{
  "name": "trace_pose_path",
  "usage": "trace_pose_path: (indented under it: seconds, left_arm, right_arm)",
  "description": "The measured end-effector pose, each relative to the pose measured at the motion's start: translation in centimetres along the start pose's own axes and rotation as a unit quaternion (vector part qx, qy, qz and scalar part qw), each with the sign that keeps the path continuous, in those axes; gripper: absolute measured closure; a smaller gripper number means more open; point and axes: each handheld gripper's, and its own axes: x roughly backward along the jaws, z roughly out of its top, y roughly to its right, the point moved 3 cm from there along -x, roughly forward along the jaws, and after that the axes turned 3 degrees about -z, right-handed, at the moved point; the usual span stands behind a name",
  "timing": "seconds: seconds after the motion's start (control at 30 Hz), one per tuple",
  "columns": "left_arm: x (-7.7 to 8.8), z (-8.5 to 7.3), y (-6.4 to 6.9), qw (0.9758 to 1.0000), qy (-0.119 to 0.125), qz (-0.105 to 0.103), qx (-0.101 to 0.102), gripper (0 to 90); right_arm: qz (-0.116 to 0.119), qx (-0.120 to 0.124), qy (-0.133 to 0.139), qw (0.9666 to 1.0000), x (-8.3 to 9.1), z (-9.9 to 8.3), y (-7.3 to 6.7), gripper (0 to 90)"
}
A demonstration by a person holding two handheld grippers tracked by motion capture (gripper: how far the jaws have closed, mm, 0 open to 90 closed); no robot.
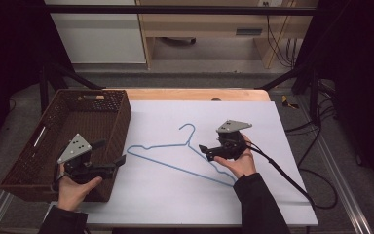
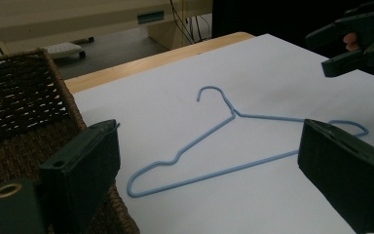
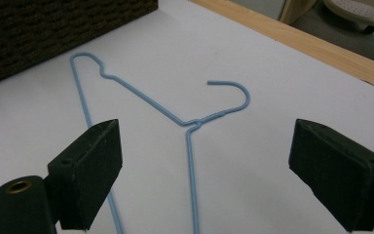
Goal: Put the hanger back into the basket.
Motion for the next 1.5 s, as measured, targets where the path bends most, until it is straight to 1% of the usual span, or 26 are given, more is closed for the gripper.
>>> trace_pose_path:
  seconds: [0.1, 0.17, 0.2, 0.27, 0.4, 0.47, 0.53, 0.67, 0.73, 0.8, 0.83, 0.93, 0.97, 1.03, 1.13, 1.37, 1.4, 1.43, 1.47, 1.5]
  left_arm:
    - [0.0, 0.0, -0.1, 1.0000, -0.001, -0.001, 0.000, 8.0]
    - [0.0, -0.1, -0.1, 1.0000, -0.001, -0.001, 0.000, 8.0]
    - [0.1, -0.1, -0.2, 1.0000, -0.001, -0.002, 0.001, 8.0]
    - [0.1, -0.1, -0.2, 1.0000, 0.000, -0.003, 0.001, 8.0]
    - [0.0, -0.1, -0.3, 1.0000, -0.002, -0.002, 0.001, 8.0]
    - [0.0, -0.1, -0.3, 1.0000, -0.001, -0.002, 0.001, 8.0]
    - [0.1, 0.0, -0.3, 1.0000, -0.001, -0.002, -0.001, 8.0]
    - [0.2, 0.1, -0.2, 1.0000, 0.001, -0.002, -0.002, 8.0]
    - [0.3, 0.1, -0.2, 1.0000, 0.002, -0.002, -0.003, 8.0]
    - [0.3, 0.1, -0.2, 1.0000, 0.003, -0.002, -0.003, 8.0]
    - [0.4, 0.2, -0.1, 1.0000, 0.004, -0.003, -0.003, 8.0]
    - [0.4, 0.3, -0.1, 1.0000, 0.004, -0.002, -0.006, 8.0]
    - [0.4, 0.3, 0.0, 1.0000, 0.005, -0.002, -0.006, 8.0]
    - [0.5, 0.3, 0.0, 1.0000, 0.005, -0.001, -0.006, 8.0]
    - [0.5, 0.4, 0.0, 1.0000, 0.005, -0.001, -0.006, 8.1]
    - [0.5, 0.4, 0.0, 1.0000, 0.006, 0.000, -0.006, 8.2]
    - [0.5, 0.4, 0.1, 1.0000, 0.006, 0.000, -0.006, 8.2]
    - [0.5, 0.4, 0.1, 1.0000, 0.005, 0.000, -0.006, 8.2]
    - [0.5, 0.4, 0.1, 1.0000, 0.005, 0.000, -0.006, 8.2]
    - [0.4, 0.3, 0.0, 1.0000, 0.005, 0.001, -0.006, 8.2]
  right_arm:
    - [0.001, 0.005, -0.016, 0.9999, -1.4, 0.1, -0.1, 14.2]
    - [0.006, 0.003, -0.023, 0.9997, -2.2, 0.0, -0.1, 15.4]
    - [0.005, 0.000, -0.030, 0.9995, -2.5, -0.1, -0.1, 16.2]
    - [0.004, 0.003, -0.038, 0.9993, -3.2, -0.3, 0.0, 17.6]
    - [-0.003, 0.010, -0.059, 0.9982, -4.3, -1.0, -0.1, 20.2]
    - [-0.003, 0.015, -0.064, 0.9979, -4.8, -1.3, 0.0, 22.0]
    - [-0.004, 0.017, -0.068, 0.9975, -5.1, -1.5, -0.1, 24.8]
    - [-0.003, 0.024, -0.086, 0.9960, -5.7, -2.0, -0.2, 30.2]
    - [-0.003, 0.026, -0.094, 0.9952, -6.0, -2.2, -0.2, 34.3]
    - [-0.003, 0.024, -0.098, 0.9949, -6.1, -2.4, -0.2, 35.5]
    - [-0.004, 0.027, -0.110, 0.9936, -6.5, -2.7, -0.3, 39.2]
    - [-0.007, 0.028, -0.124, 0.9919, -7.0, -3.1, -0.5, 43.5]
    - [-0.007, 0.033, -0.126, 0.9915, -7.2, -3.3, -0.4, 45.6]
    - [-0.005, 0.028, -0.131, 0.9909, -7.5, -3.5, -0.5, 49.5]
    - [0.003, 0.037, -0.136, 0.9900, -7.8, -3.8, -0.6, 54.7]
    - [0.006, 0.033, -0.152, 0.9879, -8.2, -4.1, -0.9, 67.2]
    - [0.007, 0.038, -0.152, 0.9876, -8.3, -4.2, -0.9, 68.4]
    - [0.007, 0.035, -0.156, 0.9872, -8.4, -4.3, -1.0, 69.7]
    - [0.012, 0.037, -0.152, 0.9875, -8.4, -4.4, -1.0, 72.0]
    - [0.015, 0.037, -0.154, 0.9872, -8.4, -4.4, -1.0, 73.5]
